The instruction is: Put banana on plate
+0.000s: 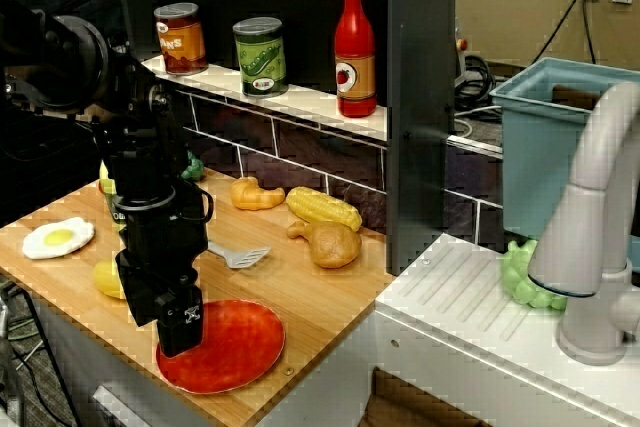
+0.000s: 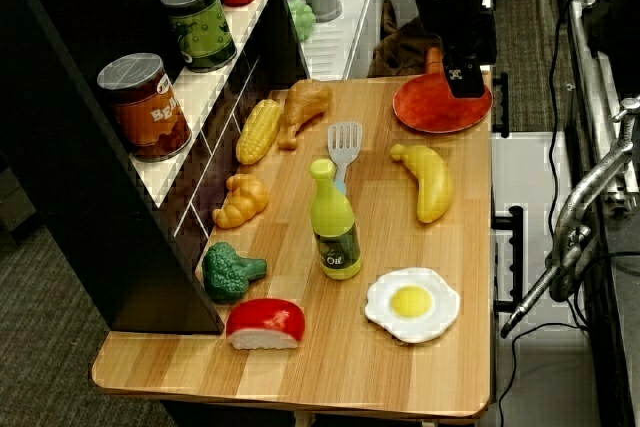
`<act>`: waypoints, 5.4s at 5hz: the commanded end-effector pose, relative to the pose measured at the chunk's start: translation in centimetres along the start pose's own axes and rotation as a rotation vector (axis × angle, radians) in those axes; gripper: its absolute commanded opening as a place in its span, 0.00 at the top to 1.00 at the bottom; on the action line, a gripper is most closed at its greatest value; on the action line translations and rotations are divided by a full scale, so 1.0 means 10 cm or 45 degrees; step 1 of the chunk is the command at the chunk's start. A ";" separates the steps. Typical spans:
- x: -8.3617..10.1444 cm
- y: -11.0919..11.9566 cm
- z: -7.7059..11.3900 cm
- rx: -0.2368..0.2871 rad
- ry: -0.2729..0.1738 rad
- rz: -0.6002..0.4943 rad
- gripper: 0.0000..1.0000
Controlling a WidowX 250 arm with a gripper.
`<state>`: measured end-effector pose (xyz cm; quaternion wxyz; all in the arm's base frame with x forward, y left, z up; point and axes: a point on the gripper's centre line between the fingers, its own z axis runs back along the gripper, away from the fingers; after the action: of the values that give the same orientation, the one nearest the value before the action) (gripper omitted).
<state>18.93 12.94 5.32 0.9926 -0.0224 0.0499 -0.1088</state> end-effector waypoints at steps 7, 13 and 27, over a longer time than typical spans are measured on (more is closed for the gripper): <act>0.20 0.97 0.31 0.064 0.026 -0.566 0.00; 0.18 1.22 0.18 0.140 -0.106 -0.749 0.00; 0.19 -0.04 -0.03 0.013 -0.039 -0.638 1.00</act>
<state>20.18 12.16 4.33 0.9371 -0.0420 0.0346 -0.3447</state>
